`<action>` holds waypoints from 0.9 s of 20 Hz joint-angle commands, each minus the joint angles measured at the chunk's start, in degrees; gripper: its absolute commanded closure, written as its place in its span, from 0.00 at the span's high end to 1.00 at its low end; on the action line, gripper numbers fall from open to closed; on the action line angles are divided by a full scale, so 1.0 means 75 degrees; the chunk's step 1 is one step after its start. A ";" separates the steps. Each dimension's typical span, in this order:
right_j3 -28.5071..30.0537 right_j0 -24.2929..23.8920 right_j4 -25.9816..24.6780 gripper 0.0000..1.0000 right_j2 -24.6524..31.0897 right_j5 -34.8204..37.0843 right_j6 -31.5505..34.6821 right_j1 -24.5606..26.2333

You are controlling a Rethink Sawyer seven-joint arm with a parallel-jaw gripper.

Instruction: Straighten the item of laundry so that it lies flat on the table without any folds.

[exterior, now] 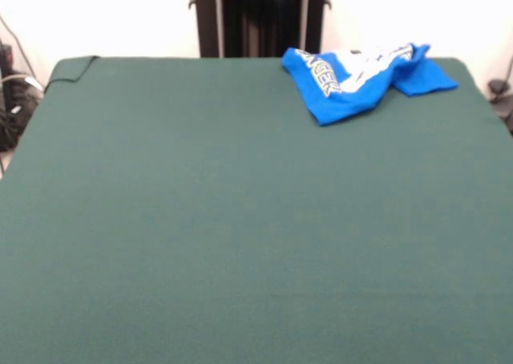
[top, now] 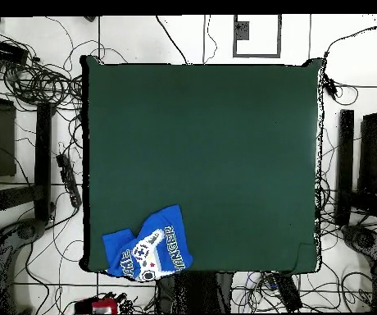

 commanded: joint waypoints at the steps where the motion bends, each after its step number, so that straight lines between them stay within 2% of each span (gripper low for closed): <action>1: -0.0624 -0.1015 -0.1015 1.00 0.1005 -0.0281 -0.2258 0.1155; 2: -0.0646 -0.1163 -0.0887 1.00 0.1165 -0.0554 -0.2216 0.1375; 8: -0.1098 -0.1714 -0.1247 1.00 0.1705 -0.1586 -0.1817 0.2509; 9: -0.1166 -0.1746 -0.1350 1.00 0.1740 -0.1647 -0.1750 0.2619; 11: -0.1110 -0.2023 -0.0981 1.00 0.2015 -0.1791 -0.1890 0.2820; 18: -0.2017 -0.2047 -0.1631 1.00 0.2063 -0.1595 -0.1462 0.3485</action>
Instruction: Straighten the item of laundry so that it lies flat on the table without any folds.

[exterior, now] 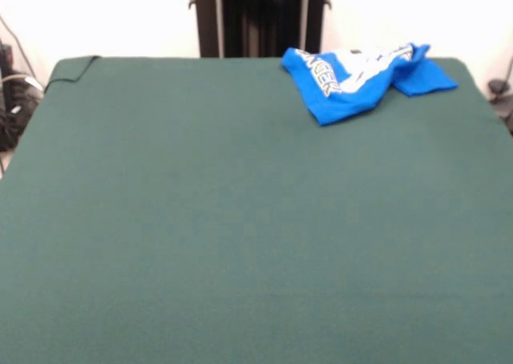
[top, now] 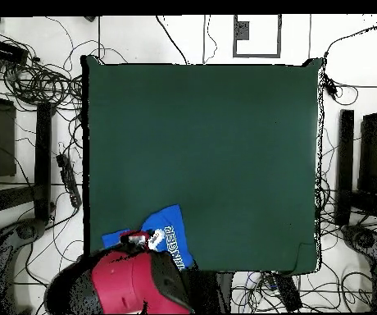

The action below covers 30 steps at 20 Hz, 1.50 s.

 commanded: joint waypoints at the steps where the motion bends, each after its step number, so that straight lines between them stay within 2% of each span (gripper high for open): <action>1: -0.0911 -0.0080 -0.0600 1.00 0.1025 -0.0028 -0.1390 0.1446; 4: -0.1251 -0.0187 -0.0681 1.00 0.1094 0.0008 -0.1391 0.1781; 8: -0.1145 -0.0599 -0.0314 1.00 0.1484 -0.0286 -0.1575 0.2127; 15: -0.1305 -0.0624 -0.0352 1.00 0.1730 -0.0825 -0.0993 0.3045; 25: -0.2310 -0.0174 -0.1030 1.00 0.1067 -0.1855 -0.0324 0.4415; 30: -0.2753 0.0221 -0.1050 1.00 0.0624 -0.1585 0.0050 0.4979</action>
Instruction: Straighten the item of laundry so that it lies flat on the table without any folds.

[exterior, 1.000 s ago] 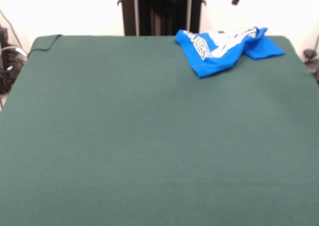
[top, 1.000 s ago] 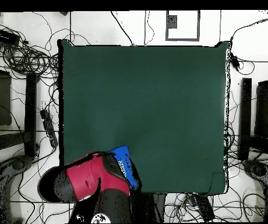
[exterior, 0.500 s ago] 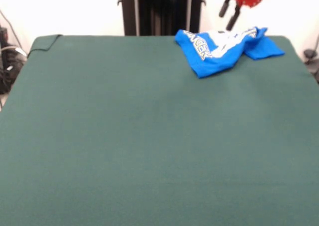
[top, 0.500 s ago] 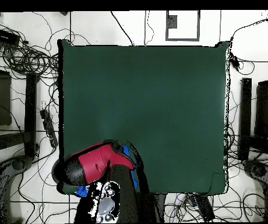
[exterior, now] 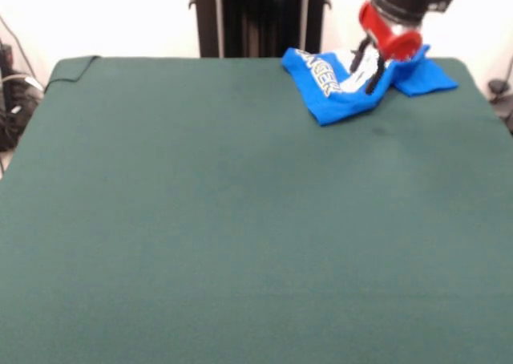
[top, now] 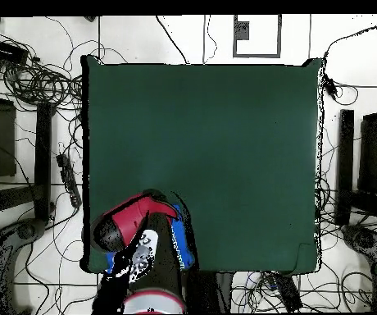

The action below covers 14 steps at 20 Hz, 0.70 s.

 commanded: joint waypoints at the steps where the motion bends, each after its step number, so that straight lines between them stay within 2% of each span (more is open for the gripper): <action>1: -0.1119 0.0627 -0.0278 1.00 -0.0197 -0.0229 0.0166 0.1238; 6: -0.1567 0.1125 -0.0408 1.00 -0.0933 -0.0328 0.0706 0.1796; 14: -0.1651 0.1276 -0.0009 1.00 -0.1272 -0.0113 0.0516 0.2225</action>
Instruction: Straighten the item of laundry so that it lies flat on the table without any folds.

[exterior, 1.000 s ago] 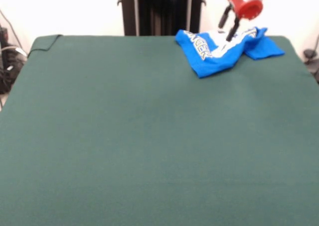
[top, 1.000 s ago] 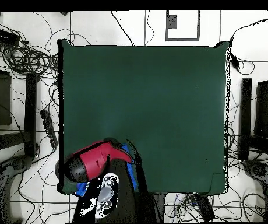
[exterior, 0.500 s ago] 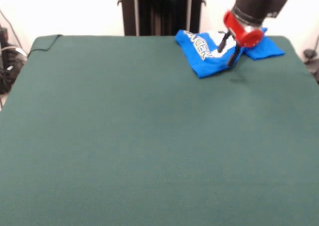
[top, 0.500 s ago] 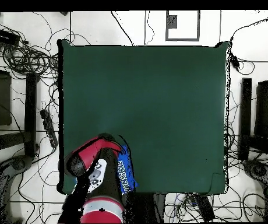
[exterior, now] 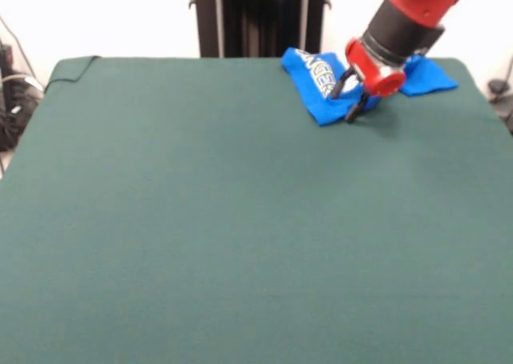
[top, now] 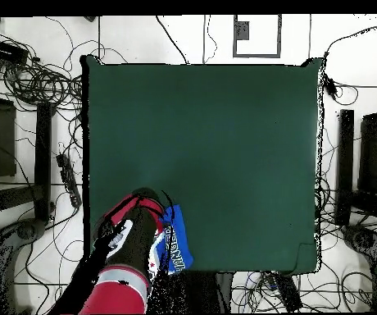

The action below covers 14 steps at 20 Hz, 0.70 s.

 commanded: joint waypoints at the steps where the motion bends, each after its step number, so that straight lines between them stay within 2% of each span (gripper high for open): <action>1: -0.0676 0.0227 0.0150 1.00 -0.0305 -0.0094 0.0515 0.0625; 6: -0.0915 0.0155 0.0107 1.00 -0.0342 -0.0460 0.0382 0.0958; 7: -0.0939 0.0139 0.0095 0.00 -0.0324 -0.0466 0.0285 0.0969; 11: -0.0838 -0.0136 0.0159 0.00 -0.0003 -0.0459 -0.0128 0.0814; 14: -0.0891 -0.0092 0.0130 0.00 -0.0019 -0.0470 -0.0146 0.0697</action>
